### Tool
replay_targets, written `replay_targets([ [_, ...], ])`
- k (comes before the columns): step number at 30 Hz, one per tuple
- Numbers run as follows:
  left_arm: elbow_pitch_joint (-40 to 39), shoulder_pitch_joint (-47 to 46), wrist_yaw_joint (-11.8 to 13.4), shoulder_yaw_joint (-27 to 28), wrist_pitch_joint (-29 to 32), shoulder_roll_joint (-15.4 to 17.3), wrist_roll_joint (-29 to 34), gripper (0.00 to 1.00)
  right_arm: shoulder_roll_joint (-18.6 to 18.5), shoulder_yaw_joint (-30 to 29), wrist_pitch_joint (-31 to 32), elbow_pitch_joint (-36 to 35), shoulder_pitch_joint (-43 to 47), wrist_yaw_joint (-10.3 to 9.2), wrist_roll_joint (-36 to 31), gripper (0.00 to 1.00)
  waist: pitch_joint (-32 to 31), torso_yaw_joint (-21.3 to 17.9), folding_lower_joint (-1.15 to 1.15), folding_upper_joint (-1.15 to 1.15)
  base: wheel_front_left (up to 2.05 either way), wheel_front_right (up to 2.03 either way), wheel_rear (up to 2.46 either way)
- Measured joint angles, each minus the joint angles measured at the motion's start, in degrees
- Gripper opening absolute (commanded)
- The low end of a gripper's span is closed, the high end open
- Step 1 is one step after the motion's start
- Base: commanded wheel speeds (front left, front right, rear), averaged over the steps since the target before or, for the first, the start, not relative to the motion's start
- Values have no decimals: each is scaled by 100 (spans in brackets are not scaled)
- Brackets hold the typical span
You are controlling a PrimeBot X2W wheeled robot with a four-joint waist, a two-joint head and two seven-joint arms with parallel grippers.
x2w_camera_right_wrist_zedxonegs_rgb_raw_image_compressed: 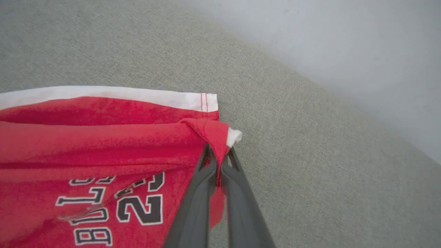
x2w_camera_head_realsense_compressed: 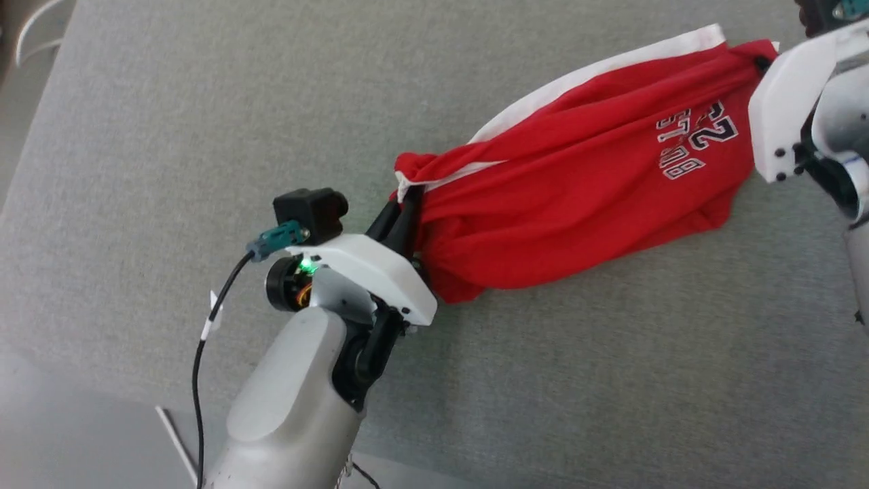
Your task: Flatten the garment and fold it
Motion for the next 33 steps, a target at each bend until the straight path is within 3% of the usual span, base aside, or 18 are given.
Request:
replay_targets([
  [8,252,-293,-88,-283,-304,-90,-382,0,-156,414,312,1006,-711,0,121,0,508,428,-1,0,0,0,0],
  [9,258,-307,-129,-328,-307,-91,-445,38,-164,411,388,1072,-767,-2,162,0,543,468,-2,0,0,0,0],
  [10,261,-320,-171,-378,-327,-91,-482,96,-183,422,436,1104,-820,-7,200,33,570,506,-2,0,0,0,0],
  [11,261,-330,-211,-419,-359,-93,-517,100,-205,435,443,1111,-858,-8,241,100,587,540,-2,0,0,0,0],
  [18,238,-268,-287,-577,-517,-86,-567,100,-318,469,83,1183,-728,-9,531,100,446,598,-1,0,0,0,0],
  [22,91,46,-281,-620,-730,89,-453,100,-289,392,-422,1169,-306,-8,790,100,200,568,-2,0,0,0,0],
  [27,-269,506,-170,-500,-1201,383,-231,100,-176,77,-1237,938,309,-8,1040,100,-219,461,-3,0,0,0,0],
  [33,-649,798,-27,-100,-1408,637,471,100,-7,-522,-1950,719,873,-8,1121,100,-633,329,-4,0,0,0,0],
])
